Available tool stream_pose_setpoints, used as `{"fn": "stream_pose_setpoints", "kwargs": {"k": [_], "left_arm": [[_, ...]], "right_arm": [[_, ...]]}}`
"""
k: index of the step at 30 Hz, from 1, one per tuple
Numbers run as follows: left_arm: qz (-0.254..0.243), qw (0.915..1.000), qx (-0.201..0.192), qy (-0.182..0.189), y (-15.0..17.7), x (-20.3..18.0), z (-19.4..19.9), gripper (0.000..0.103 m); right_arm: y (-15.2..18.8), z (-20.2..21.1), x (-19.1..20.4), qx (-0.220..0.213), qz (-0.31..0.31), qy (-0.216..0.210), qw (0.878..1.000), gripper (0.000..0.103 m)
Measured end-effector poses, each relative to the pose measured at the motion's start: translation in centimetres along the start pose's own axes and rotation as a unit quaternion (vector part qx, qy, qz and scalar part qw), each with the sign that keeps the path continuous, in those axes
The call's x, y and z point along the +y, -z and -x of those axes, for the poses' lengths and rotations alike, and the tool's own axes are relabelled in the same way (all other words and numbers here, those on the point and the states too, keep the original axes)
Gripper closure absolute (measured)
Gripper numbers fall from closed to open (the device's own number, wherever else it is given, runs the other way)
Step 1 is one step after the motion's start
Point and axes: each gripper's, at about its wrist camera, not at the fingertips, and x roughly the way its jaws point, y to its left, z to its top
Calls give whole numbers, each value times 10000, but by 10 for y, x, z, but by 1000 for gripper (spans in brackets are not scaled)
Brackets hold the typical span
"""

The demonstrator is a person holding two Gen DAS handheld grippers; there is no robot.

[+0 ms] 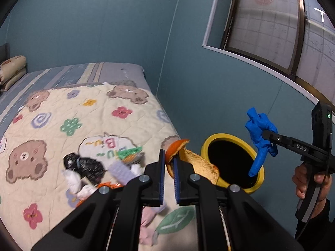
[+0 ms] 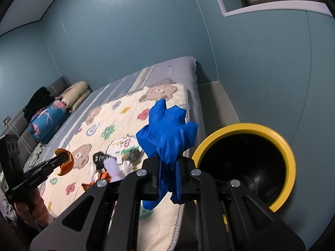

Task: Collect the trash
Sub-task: 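Carry peel and glove over the yellow bin and open both tools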

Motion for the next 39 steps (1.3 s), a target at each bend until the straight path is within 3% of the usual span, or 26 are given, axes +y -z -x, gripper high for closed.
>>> {"fn": "stream_pose_setpoints", "kwargs": {"k": [17, 30, 39], "left_arm": [[-98, 9982, 244, 532, -30, -70, -88, 96], [-381, 9934, 610, 896, -21, -134, -159, 96], [-439, 9896, 1067, 859, 4, -146, -206, 96]], "right_arm": [[-36, -7, -75, -230, -400, 608, 9971, 93], [-19, -40, -134, 90, -726, 951, 9928, 93], [-4, -65, -157, 317, -910, 1039, 9899, 92]]}}
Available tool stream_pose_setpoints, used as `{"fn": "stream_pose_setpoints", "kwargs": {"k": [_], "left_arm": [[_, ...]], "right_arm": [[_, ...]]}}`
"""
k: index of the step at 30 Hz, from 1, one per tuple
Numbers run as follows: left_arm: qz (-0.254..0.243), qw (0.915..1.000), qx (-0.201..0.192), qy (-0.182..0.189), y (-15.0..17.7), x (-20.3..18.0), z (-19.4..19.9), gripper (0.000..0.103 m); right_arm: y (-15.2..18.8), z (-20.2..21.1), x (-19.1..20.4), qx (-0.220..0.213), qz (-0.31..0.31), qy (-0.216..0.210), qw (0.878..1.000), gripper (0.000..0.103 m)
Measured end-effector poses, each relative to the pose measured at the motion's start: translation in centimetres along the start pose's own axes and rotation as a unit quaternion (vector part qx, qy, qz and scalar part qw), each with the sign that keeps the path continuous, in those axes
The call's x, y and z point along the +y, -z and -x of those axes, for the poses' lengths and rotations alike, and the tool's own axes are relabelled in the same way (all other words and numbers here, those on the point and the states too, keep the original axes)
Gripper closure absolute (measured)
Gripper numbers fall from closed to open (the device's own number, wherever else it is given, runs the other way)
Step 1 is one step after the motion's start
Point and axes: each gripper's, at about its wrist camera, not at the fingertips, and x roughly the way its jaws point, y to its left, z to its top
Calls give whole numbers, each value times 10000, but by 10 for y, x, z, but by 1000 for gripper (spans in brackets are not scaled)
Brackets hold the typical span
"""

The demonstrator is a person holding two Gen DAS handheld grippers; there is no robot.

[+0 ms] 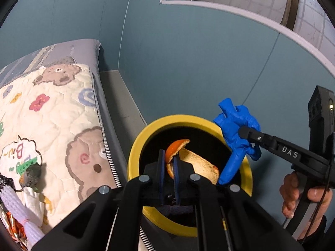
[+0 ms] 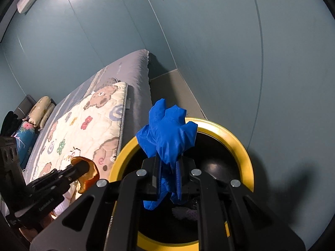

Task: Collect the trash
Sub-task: 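Carry peel and glove over the yellow bin and open both tools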

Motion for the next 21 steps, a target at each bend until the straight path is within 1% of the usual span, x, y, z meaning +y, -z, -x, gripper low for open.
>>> {"fn": "stream_pose_setpoints", "kwargs": {"k": [2, 6, 8, 9, 11, 13, 15, 17, 19, 21], "left_arm": [[24, 10000, 54, 16, 2, 0, -7, 96], [89, 9998, 126, 124, 4, -1, -17, 96], [79, 9998, 152, 142, 4, -3, -20, 94], [94, 9997, 175, 150, 4, -3, -21, 92], [179, 9994, 204, 224, 5, -2, -20, 77], [231, 9994, 164, 211, 5, -1, -17, 66], [223, 9996, 106, 150, 5, -1, -13, 60], [243, 9996, 47, 95, 5, 1, -9, 43], [291, 9995, -46, 90, 5, 3, -2, 38], [297, 9995, -81, 82, 6, 5, 3, 33]], "right_arm": [[1, -9, 6, 51, -41, 14, 10000, 92], [6, -15, 1, 108, -88, 85, 9999, 89], [7, -18, -3, 107, -105, 180, 9997, 89], [8, -19, -4, 111, -117, 213, 9996, 87], [8, -21, -8, 125, -173, 251, 9995, 83], [8, -22, -11, 129, -221, 307, 9992, 80], [9, -22, -13, 138, -257, 351, 9990, 72], [10, -23, -14, 167, -284, 381, 9987, 66], [12, -24, -13, 186, -312, 408, 9985, 65], [13, -25, -12, 208, -341, 416, 9983, 60]]}}
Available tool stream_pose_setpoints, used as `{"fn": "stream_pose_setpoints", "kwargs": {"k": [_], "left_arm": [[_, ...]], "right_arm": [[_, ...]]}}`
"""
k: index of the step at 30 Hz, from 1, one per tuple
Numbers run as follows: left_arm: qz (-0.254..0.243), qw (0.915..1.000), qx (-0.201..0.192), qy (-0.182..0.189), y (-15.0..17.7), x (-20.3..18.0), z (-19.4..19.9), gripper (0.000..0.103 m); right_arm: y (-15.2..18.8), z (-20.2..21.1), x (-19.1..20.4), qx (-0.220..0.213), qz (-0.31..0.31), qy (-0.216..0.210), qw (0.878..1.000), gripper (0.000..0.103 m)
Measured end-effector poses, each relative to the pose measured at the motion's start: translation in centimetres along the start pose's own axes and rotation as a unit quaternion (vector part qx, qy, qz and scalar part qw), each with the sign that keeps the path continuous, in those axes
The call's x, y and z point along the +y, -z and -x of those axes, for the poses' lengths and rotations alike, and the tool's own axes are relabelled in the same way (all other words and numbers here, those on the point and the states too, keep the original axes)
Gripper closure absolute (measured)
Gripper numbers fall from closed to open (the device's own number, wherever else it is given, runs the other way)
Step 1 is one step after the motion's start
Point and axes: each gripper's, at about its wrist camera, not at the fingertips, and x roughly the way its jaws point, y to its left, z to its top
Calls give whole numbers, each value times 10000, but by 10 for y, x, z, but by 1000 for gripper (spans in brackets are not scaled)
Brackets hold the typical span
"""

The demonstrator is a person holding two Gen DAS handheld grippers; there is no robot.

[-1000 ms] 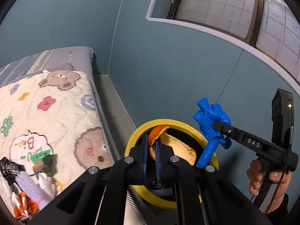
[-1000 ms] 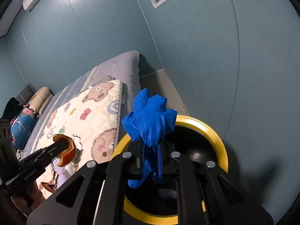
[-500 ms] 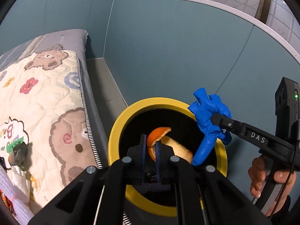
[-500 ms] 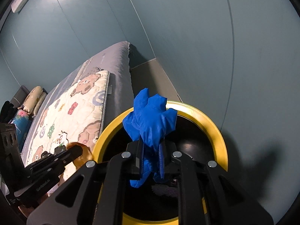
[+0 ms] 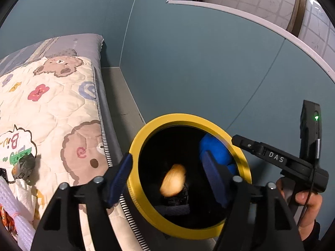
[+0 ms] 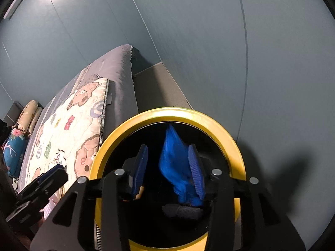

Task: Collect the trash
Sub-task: 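Carry peel and glove over the yellow bin and open both tools, then move both tools back over the remaining trash on the bed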

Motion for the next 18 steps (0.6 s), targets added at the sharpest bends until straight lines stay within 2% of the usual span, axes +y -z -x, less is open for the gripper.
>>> {"fn": "stream_pose_setpoints", "kwargs": {"k": [2, 5, 10, 18], "left_arm": [[22, 10000, -50, -54, 1, 2, 6, 25], [20, 9997, -162, -163, 3, 8, 18, 20], [89, 9989, -322, -323, 8, 26, 39, 18], [223, 9954, -711, -607, 20, 58, 95, 17]], "right_arm": [[1, 1, 1, 16, -35, -22, 10000, 57], [3, 6, 4, -16, -16, -17, 10000, 56], [10, 19, 14, -103, 58, -107, 9999, 55], [26, 44, 54, -272, 439, -427, 9978, 55]]}}
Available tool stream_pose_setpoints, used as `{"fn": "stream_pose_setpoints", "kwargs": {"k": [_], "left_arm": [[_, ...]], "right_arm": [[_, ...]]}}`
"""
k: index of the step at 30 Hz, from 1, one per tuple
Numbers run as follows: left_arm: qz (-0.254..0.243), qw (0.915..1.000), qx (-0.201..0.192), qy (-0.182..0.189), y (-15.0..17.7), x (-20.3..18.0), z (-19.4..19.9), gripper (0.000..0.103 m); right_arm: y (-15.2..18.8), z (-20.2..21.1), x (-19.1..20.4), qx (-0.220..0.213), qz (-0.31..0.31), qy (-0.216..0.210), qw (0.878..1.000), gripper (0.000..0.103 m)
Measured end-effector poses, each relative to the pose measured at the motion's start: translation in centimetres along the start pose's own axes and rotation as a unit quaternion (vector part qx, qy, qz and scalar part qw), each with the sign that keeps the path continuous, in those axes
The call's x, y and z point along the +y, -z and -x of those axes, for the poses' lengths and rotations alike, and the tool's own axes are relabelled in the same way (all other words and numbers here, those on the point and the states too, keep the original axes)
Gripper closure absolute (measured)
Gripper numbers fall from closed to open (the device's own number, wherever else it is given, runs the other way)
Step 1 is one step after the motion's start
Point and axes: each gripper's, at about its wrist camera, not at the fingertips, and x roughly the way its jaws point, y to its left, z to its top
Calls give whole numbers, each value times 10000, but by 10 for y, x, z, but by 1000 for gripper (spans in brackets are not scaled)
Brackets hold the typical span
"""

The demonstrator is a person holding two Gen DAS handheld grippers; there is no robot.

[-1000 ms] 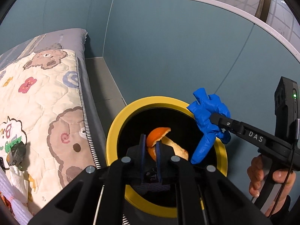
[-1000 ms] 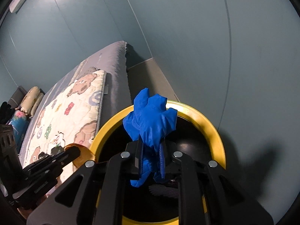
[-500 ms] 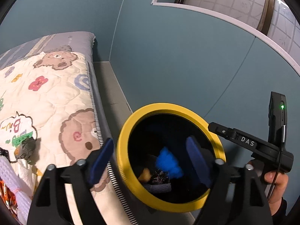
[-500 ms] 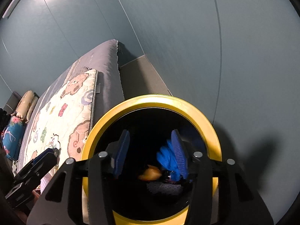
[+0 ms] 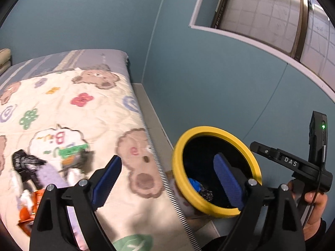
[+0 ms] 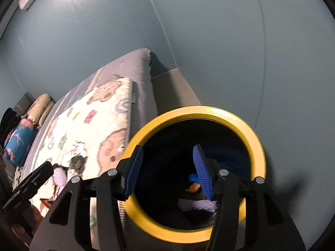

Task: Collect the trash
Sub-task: 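Move both tools back over the remaining trash on the bed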

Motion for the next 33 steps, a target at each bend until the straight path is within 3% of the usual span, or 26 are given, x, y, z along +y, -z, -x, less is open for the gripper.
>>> {"fn": "stream_pose_setpoints", "kwargs": {"k": [15, 33], "left_arm": [[181, 9947, -587, -823, 12, 66, 103, 14], [779, 9835, -591, -1524, 55, 161, 150, 14]], "right_arm": [[20, 31, 98, -82, 740, -747, 9944, 54], [60, 10, 190, 396, 1518, -1057, 9819, 54]]}}
